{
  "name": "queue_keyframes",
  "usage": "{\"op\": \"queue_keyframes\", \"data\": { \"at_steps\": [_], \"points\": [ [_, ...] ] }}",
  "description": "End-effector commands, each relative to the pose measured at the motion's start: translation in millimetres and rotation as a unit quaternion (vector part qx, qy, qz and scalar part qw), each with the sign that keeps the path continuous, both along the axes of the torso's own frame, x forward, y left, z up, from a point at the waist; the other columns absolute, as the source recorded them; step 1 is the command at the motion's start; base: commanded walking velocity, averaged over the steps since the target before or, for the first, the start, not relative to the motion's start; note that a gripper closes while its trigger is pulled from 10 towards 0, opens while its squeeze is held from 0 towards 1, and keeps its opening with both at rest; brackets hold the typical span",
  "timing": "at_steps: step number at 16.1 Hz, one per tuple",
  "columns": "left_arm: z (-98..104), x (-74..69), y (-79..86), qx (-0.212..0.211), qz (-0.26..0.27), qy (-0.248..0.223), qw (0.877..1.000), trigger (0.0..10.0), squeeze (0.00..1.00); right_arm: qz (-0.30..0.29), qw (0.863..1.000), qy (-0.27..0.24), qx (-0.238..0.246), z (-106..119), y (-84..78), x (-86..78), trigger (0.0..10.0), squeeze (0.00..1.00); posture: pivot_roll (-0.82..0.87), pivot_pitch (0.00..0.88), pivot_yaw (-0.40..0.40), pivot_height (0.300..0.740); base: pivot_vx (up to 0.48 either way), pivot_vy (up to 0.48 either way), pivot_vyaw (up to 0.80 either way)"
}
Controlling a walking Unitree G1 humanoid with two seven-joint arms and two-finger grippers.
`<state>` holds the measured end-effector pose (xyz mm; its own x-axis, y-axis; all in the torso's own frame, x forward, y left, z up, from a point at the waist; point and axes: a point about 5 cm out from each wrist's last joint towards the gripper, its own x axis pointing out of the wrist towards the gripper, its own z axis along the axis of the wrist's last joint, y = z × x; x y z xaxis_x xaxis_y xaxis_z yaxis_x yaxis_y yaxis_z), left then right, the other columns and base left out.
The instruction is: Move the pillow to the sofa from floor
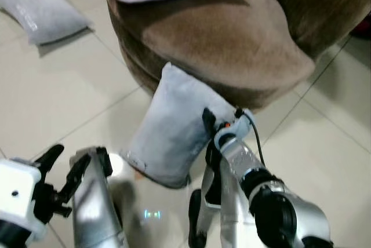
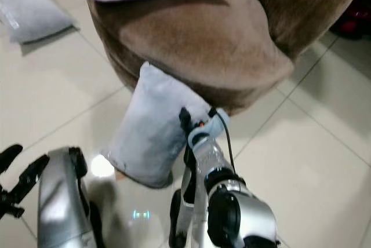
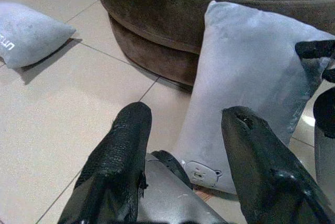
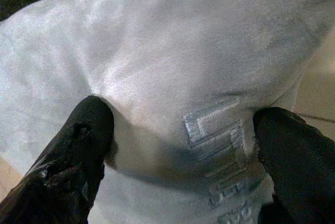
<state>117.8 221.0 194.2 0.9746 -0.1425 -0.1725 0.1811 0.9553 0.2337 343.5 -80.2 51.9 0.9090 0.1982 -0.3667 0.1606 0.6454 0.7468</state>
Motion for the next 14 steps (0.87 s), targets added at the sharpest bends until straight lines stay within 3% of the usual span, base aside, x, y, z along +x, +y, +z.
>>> {"op": "queue_keyframes", "data": {
  "at_steps": [1,3,4,5,6,7,8,9,14],
  "points": [
    [2,-2.7,-4.5,-0.001,-0.008,-0.003,1.0,10.0,0.01,0.015,0.999,0.016,0.04,-3,25.1,-7.2,10.0,0.0,0.09,0.289,-0.168,0.391,0.0,0.0,0.0],
    [2,-2.9,-4.3,0.0,-0.008,-0.003,1.0,10.0,0.01,-0.001,0.998,0.001,0.065,4,23.0,-1.8,10.0,0.0,0.09,0.288,-0.168,0.391,0.0,0.0,0.0],
    [3,-2.7,-4.0,0.001,-0.008,-0.004,1.0,10.0,0.01,-0.01,0.997,-0.01,0.08,10,22.0,2.1,10.0,0.27,0.09,0.285,-0.167,0.391,0.0,0.0,0.0],
    [3,-2.6,-3.9,0.001,-0.007,-0.004,1.0,10.0,0.01,-0.01,0.997,-0.013,0.081,12,22.2,3.1,10.0,0.27,0.09,0.283,-0.167,0.391,0.0,0.0,0.0],
    [3,-2.4,-3.6,0.002,-0.007,-0.004,1.0,10.0,0.01,-0.001,0.997,-0.023,0.077,15,24.3,4.6,10.0,0.19,0.09,0.281,-0.167,0.391,0.0,0.0,0.0],
    [4,-2.2,-3.5,0.002,-0.007,-0.005,1.0,10.0,0.01,0.008,0.997,-0.029,0.078,16,27.0,4.6,6.5,0.0,0.09,0.28,-0.168,0.391,0.0,0.0,0.0],
    [4,-2.1,-3.6,0.003,-0.007,-0.005,1.0,10.0,0.01,0.014,0.997,-0.029,0.075,16,28.6,4.0,4.2,0.0,0.09,0.28,-0.168,0.391,0.0,0.0,0.0],
    [4,-2.0,-3.7,0.003,-0.007,-0.005,1.0,10.0,0.01,0.027,0.997,-0.027,0.067,14,32.1,2.4,0.0,0.0,0.09,0.278,-0.168,0.391,0.0,0.0,0.0],
    [3,-1.4,-4.5,0.004,-0.008,-0.005,1.0,10.0,0.0,0.045,0.997,-0.027,0.057,12,40.5,-1.6,0.0,0.0,0.09,0.276,-0.169,0.391,0.0,0.0,0.0]
  ]
}}
